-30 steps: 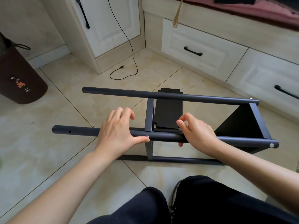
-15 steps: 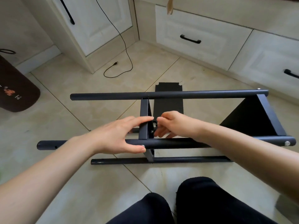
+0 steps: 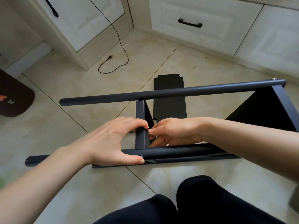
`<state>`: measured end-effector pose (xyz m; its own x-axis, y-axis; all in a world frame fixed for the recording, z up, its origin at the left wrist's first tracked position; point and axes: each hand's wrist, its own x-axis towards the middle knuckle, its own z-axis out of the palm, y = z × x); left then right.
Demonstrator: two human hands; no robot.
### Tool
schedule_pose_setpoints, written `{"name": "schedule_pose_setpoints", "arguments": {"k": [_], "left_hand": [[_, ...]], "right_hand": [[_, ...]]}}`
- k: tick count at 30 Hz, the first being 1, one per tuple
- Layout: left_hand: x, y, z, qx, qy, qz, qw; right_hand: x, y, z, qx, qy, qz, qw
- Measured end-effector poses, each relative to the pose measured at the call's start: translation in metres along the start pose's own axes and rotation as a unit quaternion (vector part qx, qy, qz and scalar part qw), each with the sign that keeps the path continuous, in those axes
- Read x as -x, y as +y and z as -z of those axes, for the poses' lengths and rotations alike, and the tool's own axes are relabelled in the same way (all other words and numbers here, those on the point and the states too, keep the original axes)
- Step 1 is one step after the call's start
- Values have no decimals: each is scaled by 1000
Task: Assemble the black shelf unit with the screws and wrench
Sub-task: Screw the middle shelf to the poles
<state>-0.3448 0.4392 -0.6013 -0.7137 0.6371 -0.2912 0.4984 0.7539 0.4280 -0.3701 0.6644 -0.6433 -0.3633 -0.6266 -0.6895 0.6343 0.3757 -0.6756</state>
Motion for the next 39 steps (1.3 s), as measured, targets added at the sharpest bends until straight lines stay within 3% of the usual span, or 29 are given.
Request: {"name": "schedule_pose_setpoints", "arguments": {"k": [7, 20, 29, 39], "left_hand": [[6, -1, -11, -108, 68, -18, 992], [7, -2, -20, -135, 96, -38, 985], [5, -4, -23, -95, 120, -35, 988], [1, -4, -21, -56, 91, -66, 992]], "right_hand": [[-10, 2, 0, 56, 15, 27, 998], [-28, -5, 10, -95, -77, -21, 992], [-31, -7, 11, -74, -76, -29, 994], [-33, -8, 13, -42, -92, -29, 994]]}}
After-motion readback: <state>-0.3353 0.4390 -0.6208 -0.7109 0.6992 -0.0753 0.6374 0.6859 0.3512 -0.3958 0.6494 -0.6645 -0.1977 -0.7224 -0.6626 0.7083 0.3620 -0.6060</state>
